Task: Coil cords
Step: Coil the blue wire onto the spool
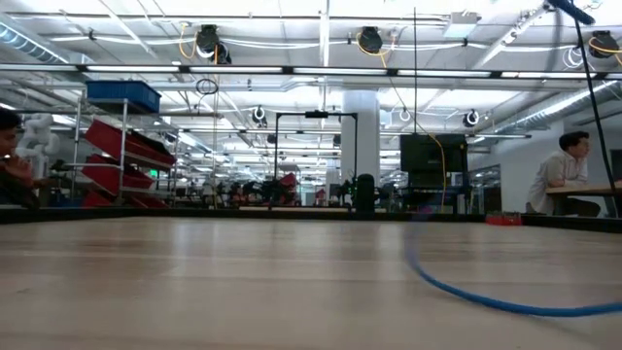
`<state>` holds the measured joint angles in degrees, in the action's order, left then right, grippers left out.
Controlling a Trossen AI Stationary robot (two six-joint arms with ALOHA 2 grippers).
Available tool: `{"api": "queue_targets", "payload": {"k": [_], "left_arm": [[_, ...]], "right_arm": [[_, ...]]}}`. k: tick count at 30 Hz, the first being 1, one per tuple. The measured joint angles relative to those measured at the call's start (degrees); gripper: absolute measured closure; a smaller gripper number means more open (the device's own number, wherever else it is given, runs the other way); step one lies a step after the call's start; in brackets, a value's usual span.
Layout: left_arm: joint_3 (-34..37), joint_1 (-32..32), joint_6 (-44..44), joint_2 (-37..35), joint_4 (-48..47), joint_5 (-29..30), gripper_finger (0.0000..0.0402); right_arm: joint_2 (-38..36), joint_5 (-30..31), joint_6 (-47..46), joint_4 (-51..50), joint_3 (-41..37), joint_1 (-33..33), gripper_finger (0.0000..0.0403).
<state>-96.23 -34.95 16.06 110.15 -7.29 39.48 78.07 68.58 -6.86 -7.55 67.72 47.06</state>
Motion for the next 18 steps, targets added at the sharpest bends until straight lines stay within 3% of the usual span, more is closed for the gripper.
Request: {"api": "queue_targets", "payload": {"k": [8, 14, 18], "left_arm": [[0.02, -3.58, -3.04, 0.94, -4.05, -0.48, 0.0345], [-0.07, -3.94, -18.47, 4.24, 6.57, 0.11, 0.0345], [-0.04, -3.63, -21.14, 7.00, 10.21, 0.11, 0.0345]], "right_arm": [[-2.44, -4.46, 1.05, 0.96, 0.00, 4.23, 0.0403], [-2.52, -7.69, 6.59, 7.82, 0.00, 5.65, 0.0403], [-2.52, -8.93, 10.47, 12.15, 0.00, 6.84, 0.0403]]}}
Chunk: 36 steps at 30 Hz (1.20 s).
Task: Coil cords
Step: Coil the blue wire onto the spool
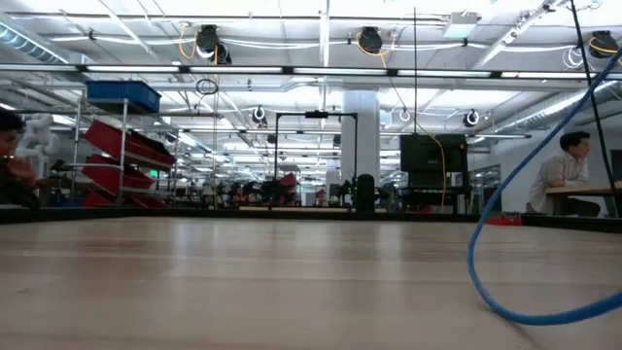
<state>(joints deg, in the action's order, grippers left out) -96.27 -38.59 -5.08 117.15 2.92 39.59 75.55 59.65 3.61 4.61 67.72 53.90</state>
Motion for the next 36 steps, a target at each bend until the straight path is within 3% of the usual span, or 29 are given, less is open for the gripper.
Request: {"api": "queue_targets", "payload": {"k": [4, 10, 16, 24, 28, 33, 36], "left_arm": [[0.00, 0.86, 0.16, 1.85, -0.23, -0.17, 0.0345], [0.00, 1.34, 1.61, 3.42, 0.05, -4.95, 0.0345], [0.02, 1.44, 1.73, 3.64, 0.93, -5.90, 0.0345], [0.02, 1.72, 1.75, 3.64, 4.17, -12.26, 0.0345], [0.02, 1.79, 1.64, 3.64, 4.17, -11.51, 0.0345], [0.02, 1.73, 1.39, 3.64, 7.65, -1.99, 0.0345], [0.02, 1.92, 1.73, 3.64, 8.29, -1.64, 0.0345]], "right_arm": [[0.00, 0.08, 2.78, 2.65, 0.00, 1.92, 0.0403], [0.02, 0.85, 6.80, 6.01, 0.00, 3.89, 0.0403], [0.00, 4.97, 8.19, 6.82, 0.00, 4.88, 0.0403], [0.02, 4.91, 8.30, 6.83, 0.00, 4.88, 0.0403], [0.02, 4.88, 9.07, 7.39, 0.00, 4.88, 0.0403], [0.02, 4.82, 9.32, 7.63, 0.00, 4.88, 0.0403], [0.02, 4.87, 9.32, 7.67, 0.00, 4.86, 0.0403]]}}
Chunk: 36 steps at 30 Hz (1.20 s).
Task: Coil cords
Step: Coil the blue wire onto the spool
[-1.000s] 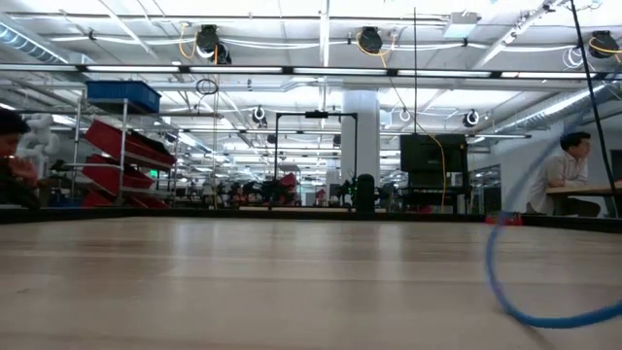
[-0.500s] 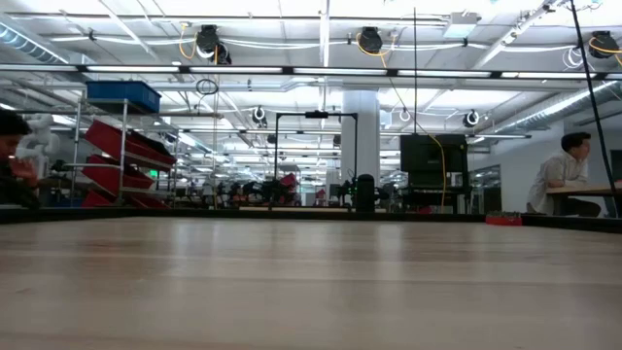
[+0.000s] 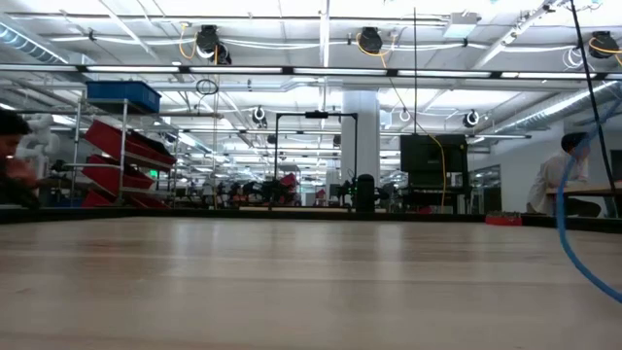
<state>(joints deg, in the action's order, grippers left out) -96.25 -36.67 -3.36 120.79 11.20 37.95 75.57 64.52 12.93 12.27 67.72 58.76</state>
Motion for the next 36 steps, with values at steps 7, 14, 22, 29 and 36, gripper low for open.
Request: {"api": "queue_targets", "payload": {"k": [7, 14, 22, 29, 36], "left_arm": [[0.00, 1.32, 1.26, 3.06, 0.83, -5.22, 0.0345], [0.00, 3.85, 2.06, 6.91, -3.15, -7.84, 0.0345], [0.00, 5.39, 9.09, 6.97, -13.15, -2.18, 0.0345], [0.00, 4.14, 8.98, 4.83, -13.94, -0.81, 0.0345], [-0.13, 3.17, 12.01, 3.72, -4.45, -3.86, 0.0345]], "right_arm": [[0.02, -0.11, 0.00, -0.07, 0.00, 0.00, 0.0403], [0.02, -0.02, 0.00, -0.04, 0.00, 0.00, 0.0403], [0.02, -0.08, 0.42, -0.02, 0.00, 0.22, 0.0403], [0.02, -0.07, 0.44, 0.07, 0.00, 0.22, 0.0403], [0.02, -0.05, 0.76, 0.20, 0.00, 0.22, 0.0403]]}}
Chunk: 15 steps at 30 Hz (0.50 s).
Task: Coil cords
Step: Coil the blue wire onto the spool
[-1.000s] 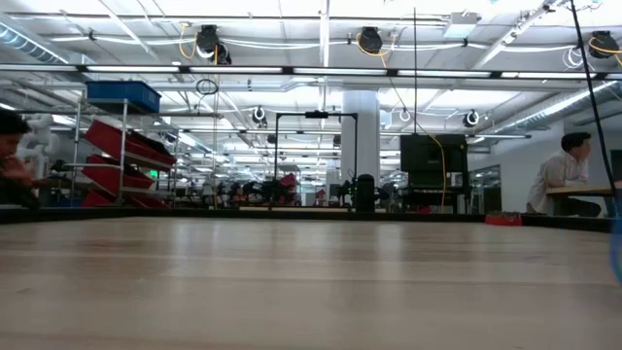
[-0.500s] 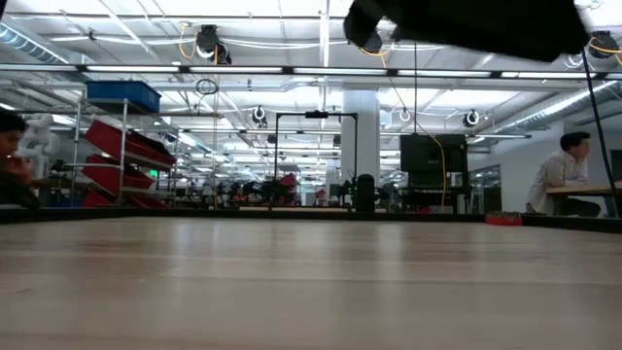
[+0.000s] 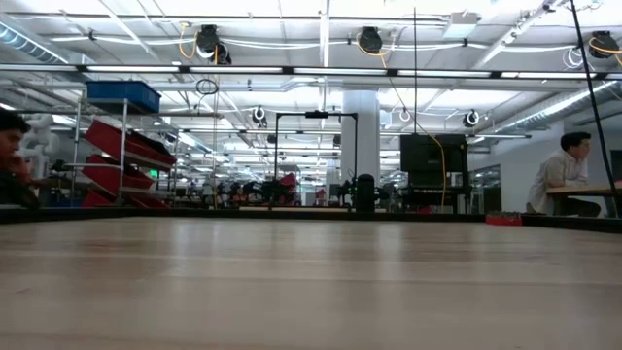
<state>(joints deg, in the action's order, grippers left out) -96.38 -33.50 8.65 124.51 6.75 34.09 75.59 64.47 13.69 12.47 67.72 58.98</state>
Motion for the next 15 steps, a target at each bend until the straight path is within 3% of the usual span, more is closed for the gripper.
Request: {"api": "queue_targets", "payload": {"k": [15], "left_arm": [[0.04, 0.85, 2.96, 0.50, 1.04, -1.10, 0.0345]], "right_arm": [[0.00, -0.02, -0.04, 0.02, 0.00, 0.00, 0.0403]]}}
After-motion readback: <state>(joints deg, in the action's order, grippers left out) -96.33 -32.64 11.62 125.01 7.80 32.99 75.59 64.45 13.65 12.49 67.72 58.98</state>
